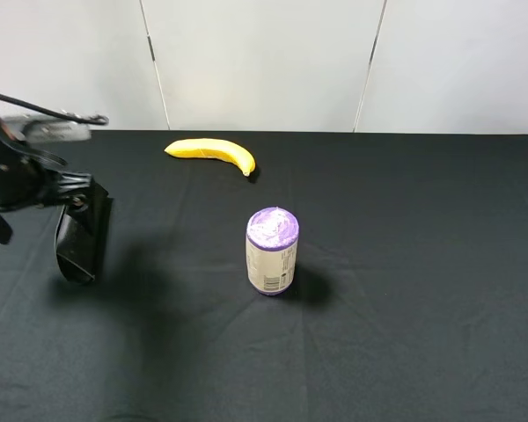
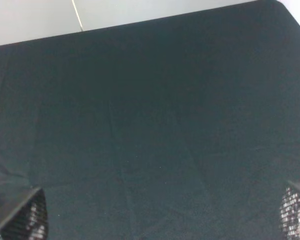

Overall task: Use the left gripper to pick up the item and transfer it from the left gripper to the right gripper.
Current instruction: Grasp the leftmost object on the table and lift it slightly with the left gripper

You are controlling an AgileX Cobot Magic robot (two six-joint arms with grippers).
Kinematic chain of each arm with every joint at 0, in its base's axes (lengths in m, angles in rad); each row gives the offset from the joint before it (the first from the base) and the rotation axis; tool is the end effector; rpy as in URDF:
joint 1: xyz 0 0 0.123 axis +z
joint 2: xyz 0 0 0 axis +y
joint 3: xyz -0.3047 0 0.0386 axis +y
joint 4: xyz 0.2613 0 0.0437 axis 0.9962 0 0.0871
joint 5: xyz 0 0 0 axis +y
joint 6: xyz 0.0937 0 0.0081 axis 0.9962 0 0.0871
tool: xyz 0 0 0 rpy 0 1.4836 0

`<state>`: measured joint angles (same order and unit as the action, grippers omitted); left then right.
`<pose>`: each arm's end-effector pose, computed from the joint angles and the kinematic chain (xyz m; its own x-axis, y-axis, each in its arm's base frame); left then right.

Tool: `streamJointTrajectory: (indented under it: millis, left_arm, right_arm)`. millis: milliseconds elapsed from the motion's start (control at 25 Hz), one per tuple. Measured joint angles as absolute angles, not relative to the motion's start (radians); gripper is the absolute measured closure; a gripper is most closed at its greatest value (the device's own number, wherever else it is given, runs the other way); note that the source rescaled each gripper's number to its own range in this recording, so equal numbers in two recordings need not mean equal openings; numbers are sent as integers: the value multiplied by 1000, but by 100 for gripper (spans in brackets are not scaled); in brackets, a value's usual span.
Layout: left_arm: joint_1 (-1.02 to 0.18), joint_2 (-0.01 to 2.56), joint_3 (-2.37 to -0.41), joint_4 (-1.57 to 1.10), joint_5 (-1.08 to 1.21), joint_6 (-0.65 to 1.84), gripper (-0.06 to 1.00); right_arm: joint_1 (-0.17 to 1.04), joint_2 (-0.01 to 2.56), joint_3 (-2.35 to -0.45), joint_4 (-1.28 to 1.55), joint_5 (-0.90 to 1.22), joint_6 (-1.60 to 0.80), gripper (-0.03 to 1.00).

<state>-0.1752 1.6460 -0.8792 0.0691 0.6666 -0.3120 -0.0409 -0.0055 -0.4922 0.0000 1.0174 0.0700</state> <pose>0.2969 -0.0485 0.1825 -0.9700 -0.0868 -0.2271 -0.0853 0.9962 -0.0168 -0.0108 0.0004 0.2836 -0.4149 0.0870 -0.9057 0.0701 0.9955 0.0635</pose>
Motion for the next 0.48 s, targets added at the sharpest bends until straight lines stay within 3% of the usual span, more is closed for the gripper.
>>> streamJointTrajectory:
  millis: [480]
  left_arm:
    - [-186, 1749, -788, 55, 463, -364, -5]
  right_arm:
    - [-41, -6, -492, 0, 1017, 70, -3]
